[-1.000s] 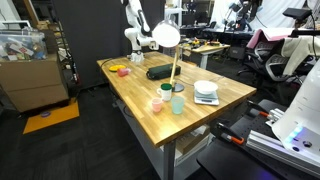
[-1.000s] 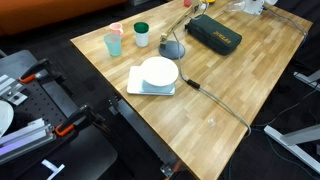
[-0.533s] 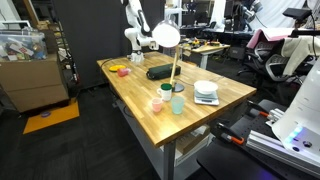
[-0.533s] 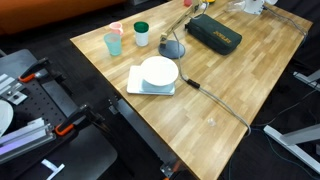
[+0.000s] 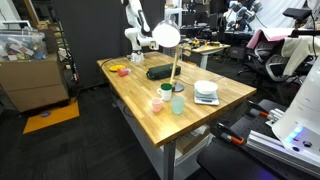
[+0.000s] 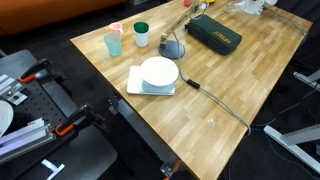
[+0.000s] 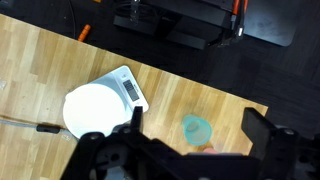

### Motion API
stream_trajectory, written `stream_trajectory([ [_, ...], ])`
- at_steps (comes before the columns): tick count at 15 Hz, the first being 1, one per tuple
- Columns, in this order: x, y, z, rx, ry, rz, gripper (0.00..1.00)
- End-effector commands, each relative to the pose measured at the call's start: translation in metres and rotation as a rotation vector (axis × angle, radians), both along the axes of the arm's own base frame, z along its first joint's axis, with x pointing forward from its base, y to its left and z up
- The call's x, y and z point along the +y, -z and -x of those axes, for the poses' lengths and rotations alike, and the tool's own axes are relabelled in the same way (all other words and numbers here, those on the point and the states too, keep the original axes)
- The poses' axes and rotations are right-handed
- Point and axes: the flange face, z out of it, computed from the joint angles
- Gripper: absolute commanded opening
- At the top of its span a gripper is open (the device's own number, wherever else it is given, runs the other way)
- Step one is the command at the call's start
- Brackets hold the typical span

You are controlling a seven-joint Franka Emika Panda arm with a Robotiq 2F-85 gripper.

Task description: Pour the contents of the cup into the bowl

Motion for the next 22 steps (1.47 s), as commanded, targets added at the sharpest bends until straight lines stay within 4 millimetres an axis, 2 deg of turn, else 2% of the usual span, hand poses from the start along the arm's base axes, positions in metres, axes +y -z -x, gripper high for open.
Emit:
stream_trajectory([
  [1, 0.0, 0.0, 0.0, 0.0, 0.0, 0.0, 1.0],
  [3, 0.0, 0.0, 0.0, 0.0, 0.0, 0.0, 1.0],
  [5, 0.007, 0.009, -0.004, -0.032, 0.011, -0.053, 1.0],
  [7, 0.017, 0.026, -0.011, -0.07, 0.033, -0.079, 1.0],
  [13, 0.064, 0.088, -0.039, -0.139, -0.04, -0.018, 1.0],
  [14, 0.06, 0.079, -0.032, -0.123, -0.035, -0.027, 1.0],
  [16, 0.066, 0.093, -0.037, -0.12, -0.044, -0.024, 1.0],
  [22, 0.062, 0.094, -0.04, -0.144, -0.028, -0.01, 1.0],
])
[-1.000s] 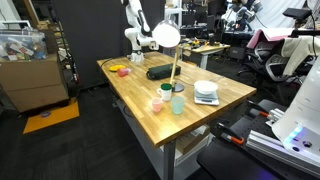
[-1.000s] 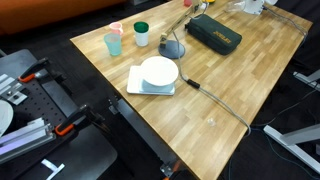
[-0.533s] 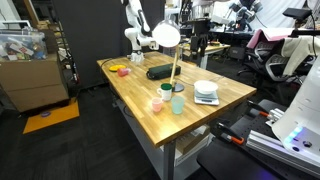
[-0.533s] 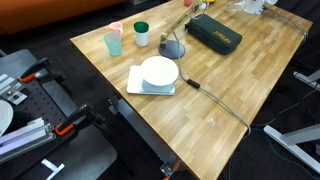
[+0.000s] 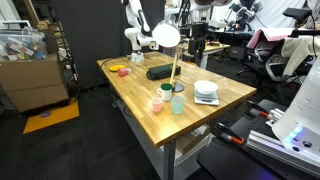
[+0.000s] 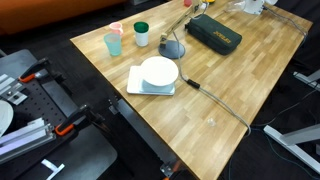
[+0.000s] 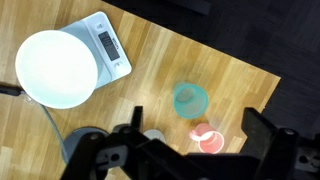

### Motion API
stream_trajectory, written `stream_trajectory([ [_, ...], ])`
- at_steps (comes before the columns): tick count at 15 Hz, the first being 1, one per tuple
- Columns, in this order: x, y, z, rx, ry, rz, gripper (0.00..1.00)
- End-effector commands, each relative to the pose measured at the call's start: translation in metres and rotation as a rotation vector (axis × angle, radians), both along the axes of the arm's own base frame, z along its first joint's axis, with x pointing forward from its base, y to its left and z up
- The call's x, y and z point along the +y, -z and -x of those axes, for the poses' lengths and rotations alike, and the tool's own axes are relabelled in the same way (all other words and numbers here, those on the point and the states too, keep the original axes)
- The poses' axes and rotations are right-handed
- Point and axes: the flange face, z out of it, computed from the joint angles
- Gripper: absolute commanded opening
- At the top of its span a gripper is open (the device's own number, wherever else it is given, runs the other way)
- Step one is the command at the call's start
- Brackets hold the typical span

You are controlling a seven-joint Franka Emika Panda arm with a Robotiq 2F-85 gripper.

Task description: Pour the contents of the cup into the bowl

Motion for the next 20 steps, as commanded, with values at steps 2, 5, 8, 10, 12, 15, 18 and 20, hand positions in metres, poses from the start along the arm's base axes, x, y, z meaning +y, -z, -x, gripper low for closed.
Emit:
stream_trajectory([
  [2, 0.002, 0.014, 0.0, -0.022, 0.003, 0.004, 1.0],
  [5, 0.016, 0.042, 0.01, 0.0, -0.019, -0.012, 1.0],
  [8, 0.035, 0.07, 0.016, 0.017, -0.061, -0.006, 1.0],
  [10, 0.046, 0.087, 0.015, 0.029, -0.089, -0.004, 1.0],
  [12, 0.047, 0.087, 0.02, 0.045, -0.088, 0.003, 1.0],
  [15, 0.048, 0.092, 0.02, 0.052, -0.092, 0.003, 1.0],
  [18, 0.048, 0.09, 0.019, 0.049, -0.09, 0.003, 1.0],
  [20, 0.048, 0.09, 0.019, 0.049, -0.09, 0.003, 1.0],
])
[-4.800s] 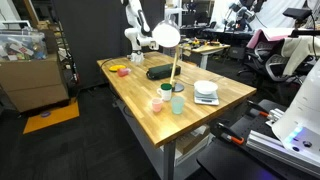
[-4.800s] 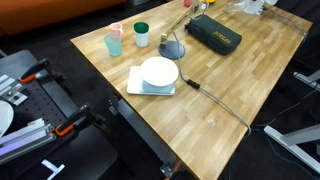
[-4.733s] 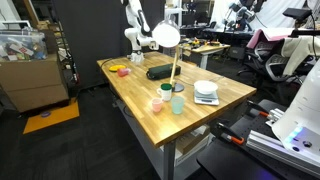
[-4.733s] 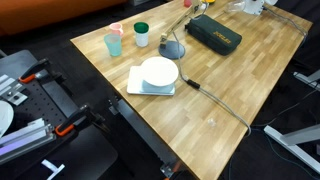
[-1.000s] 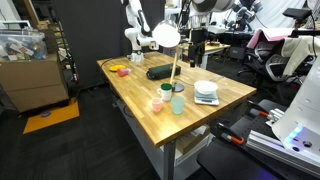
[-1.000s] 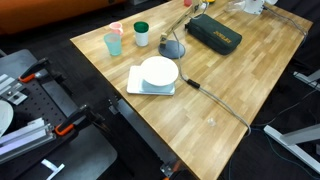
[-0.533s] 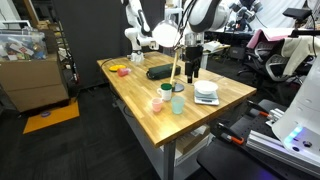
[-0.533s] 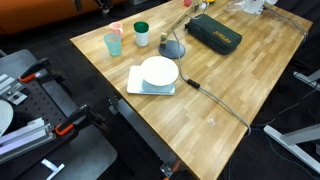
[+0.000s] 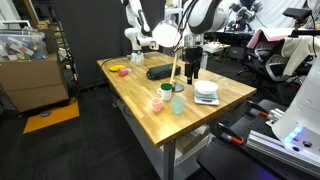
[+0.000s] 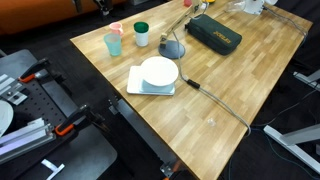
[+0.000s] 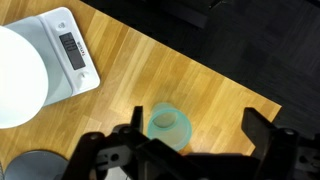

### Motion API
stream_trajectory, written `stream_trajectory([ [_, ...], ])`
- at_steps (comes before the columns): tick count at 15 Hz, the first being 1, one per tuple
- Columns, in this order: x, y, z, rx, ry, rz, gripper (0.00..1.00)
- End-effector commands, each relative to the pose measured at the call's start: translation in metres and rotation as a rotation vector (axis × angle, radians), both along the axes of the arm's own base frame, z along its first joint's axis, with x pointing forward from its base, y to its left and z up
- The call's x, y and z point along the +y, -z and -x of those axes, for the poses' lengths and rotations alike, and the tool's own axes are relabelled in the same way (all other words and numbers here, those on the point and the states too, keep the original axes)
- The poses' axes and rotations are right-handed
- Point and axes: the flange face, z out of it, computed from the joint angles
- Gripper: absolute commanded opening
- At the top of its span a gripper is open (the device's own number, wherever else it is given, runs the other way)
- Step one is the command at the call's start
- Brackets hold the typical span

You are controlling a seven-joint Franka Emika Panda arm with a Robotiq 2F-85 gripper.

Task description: Pour the contents of the cup into the bowl

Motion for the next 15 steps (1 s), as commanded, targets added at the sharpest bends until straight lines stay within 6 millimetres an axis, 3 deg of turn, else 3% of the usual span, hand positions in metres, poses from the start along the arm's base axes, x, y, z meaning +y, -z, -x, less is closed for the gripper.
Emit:
stream_trajectory([
  [1, 0.0, 0.0, 0.0, 0.001, 0.0, 0.0, 1.0],
  [6, 0.001, 0.025, -0.003, 0.046, 0.011, 0.045, 1.0],
  [15, 0.02, 0.085, -0.033, 0.083, -0.03, 0.043, 1.0],
])
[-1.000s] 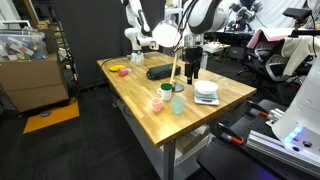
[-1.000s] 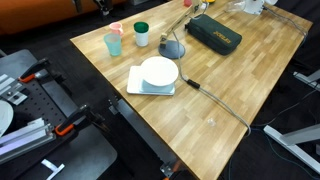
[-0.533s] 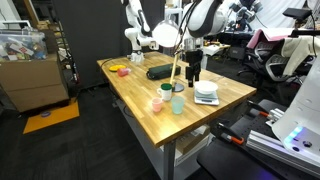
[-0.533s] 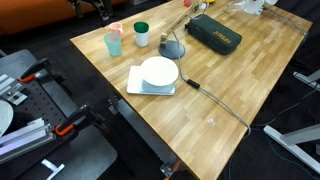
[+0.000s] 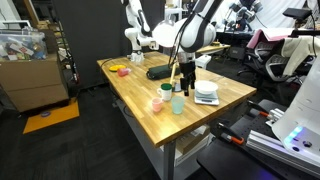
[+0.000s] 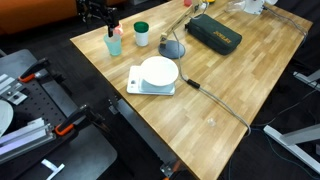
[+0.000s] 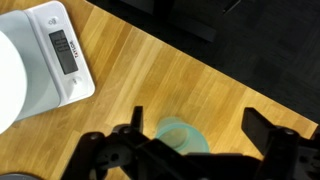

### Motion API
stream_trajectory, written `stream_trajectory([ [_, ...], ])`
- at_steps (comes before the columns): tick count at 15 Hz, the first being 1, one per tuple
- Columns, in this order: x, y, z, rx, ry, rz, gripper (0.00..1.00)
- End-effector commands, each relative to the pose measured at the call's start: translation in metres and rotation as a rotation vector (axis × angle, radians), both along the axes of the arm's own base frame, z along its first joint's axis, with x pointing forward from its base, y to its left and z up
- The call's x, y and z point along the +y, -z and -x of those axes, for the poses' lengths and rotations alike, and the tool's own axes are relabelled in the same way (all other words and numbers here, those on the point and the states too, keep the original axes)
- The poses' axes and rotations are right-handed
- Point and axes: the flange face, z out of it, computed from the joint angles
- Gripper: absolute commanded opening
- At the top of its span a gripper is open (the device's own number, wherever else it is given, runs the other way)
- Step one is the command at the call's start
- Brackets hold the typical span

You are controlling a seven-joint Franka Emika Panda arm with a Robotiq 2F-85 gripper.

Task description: Pour the contents of the cup into the bowl

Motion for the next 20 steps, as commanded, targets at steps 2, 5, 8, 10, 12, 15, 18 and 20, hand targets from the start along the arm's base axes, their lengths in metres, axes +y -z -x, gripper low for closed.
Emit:
stream_trajectory([
  [2, 0.005, 0.011, -0.004, 0.014, -0.005, -0.004, 1.0],
  [5, 0.005, 0.011, -0.005, 0.013, -0.004, -0.004, 1.0],
  [8, 0.005, 0.01, -0.005, 0.013, -0.004, -0.004, 1.0],
  [10, 0.005, 0.01, -0.005, 0.013, -0.004, -0.004, 1.0],
  [12, 0.005, 0.012, -0.005, 0.009, -0.002, 0.007, 1.0],
  [15, 0.006, 0.019, -0.012, -0.015, 0.02, 0.043, 1.0],
  [18, 0.01, 0.025, -0.024, -0.049, 0.052, 0.04, 1.0],
  [20, 0.014, 0.031, -0.033, -0.07, 0.068, 0.017, 1.0],
])
